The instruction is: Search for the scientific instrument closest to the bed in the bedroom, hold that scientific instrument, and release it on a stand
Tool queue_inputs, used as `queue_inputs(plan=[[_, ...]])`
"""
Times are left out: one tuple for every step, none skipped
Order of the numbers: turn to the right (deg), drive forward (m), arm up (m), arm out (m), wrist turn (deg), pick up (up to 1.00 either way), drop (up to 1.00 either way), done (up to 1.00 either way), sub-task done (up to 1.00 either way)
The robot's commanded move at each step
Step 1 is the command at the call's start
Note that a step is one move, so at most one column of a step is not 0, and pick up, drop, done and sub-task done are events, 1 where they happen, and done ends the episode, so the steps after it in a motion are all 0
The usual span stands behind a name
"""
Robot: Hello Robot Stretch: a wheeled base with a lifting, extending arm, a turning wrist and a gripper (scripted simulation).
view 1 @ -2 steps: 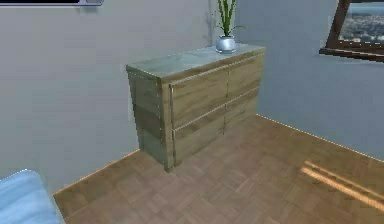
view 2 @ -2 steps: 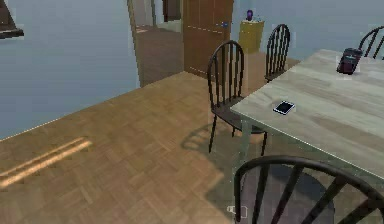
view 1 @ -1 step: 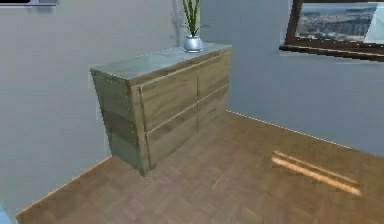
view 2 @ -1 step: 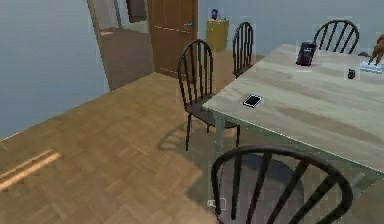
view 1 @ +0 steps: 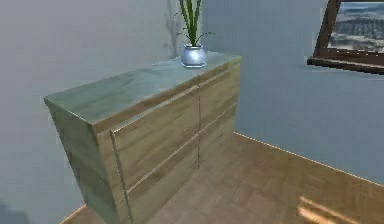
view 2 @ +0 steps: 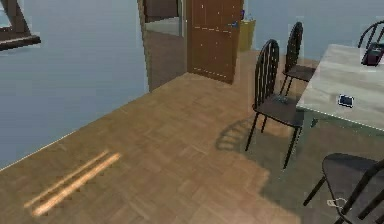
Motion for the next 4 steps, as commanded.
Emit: queue_inputs(plan=[[-45.0, 0.00, 0.00, 0.00, 0.0, 0.00, 0.00, 0.00, 0.00], [45.0, 0.00, 0.00, 0.00, 0.0, 0.00, 0.00, 0.00, 0.00], [45.0, 0.00, 0.00, 0.00, 0.0, 0.00, 0.00, 0.00, 0.00], [42.0, 0.00, 0.00, 0.00, 0.0, 0.00, 0.00, 0.00, 0.00]])
